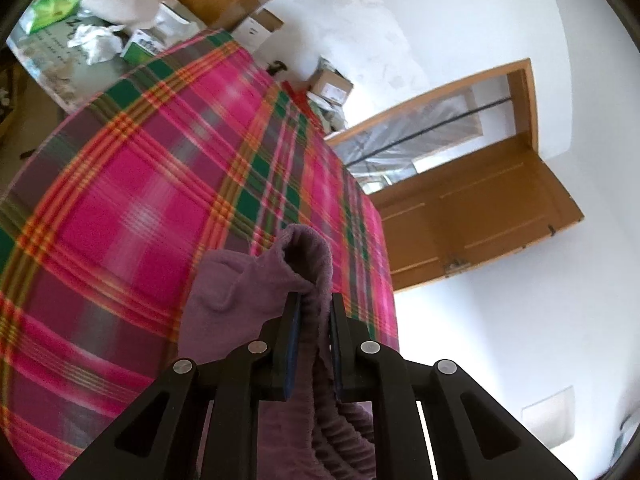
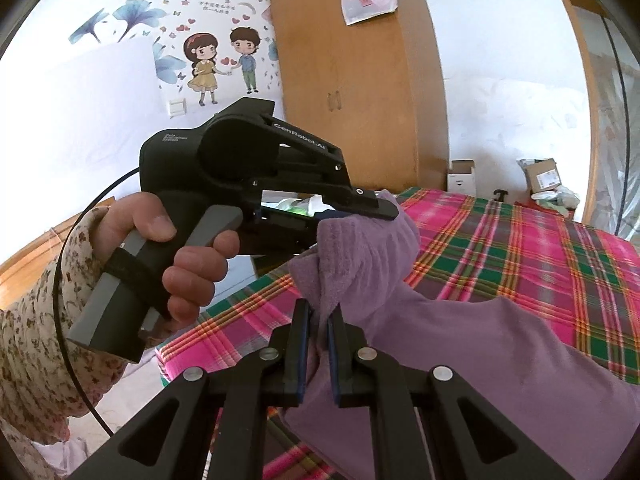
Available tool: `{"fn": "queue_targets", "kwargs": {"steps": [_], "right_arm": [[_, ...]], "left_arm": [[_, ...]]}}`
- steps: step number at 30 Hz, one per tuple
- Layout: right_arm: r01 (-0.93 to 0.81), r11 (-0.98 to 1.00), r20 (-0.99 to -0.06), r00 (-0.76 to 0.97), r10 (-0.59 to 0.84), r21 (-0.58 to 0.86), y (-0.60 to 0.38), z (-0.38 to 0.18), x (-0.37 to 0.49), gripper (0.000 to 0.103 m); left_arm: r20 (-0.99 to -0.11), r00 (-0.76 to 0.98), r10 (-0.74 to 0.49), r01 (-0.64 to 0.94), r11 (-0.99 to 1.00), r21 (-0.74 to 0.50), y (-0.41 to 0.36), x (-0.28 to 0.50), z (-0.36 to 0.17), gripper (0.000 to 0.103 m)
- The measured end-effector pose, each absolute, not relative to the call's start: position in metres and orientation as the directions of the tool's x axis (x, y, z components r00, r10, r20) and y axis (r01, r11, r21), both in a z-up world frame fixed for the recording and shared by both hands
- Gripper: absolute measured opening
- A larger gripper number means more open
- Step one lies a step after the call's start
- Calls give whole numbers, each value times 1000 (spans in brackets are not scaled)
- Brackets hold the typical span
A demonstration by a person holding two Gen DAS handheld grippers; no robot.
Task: Fold clothes
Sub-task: 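Carry the waistband with both grippers across the garment toward its other end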
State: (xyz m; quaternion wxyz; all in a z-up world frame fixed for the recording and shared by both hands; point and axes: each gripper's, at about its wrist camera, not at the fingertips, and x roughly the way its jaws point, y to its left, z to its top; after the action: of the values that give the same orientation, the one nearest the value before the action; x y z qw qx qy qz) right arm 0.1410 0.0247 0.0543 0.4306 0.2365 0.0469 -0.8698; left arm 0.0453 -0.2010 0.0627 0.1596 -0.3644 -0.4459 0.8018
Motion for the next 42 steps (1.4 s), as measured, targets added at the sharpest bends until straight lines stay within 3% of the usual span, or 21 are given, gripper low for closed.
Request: {"fn": "queue_targets", "kwargs": {"steps": [16,42], "right_arm": [[685,-711,-439,-595,-673,161,76,56,131,9],[545,-811,-538,-627,-564,216,131,18,110,9]], "left_arm": [[-425,-614,665,-6,-543,-840,-146,16,69,13],[-482,-461,745,13,-537,-843,-72,-20,19,13]]}}
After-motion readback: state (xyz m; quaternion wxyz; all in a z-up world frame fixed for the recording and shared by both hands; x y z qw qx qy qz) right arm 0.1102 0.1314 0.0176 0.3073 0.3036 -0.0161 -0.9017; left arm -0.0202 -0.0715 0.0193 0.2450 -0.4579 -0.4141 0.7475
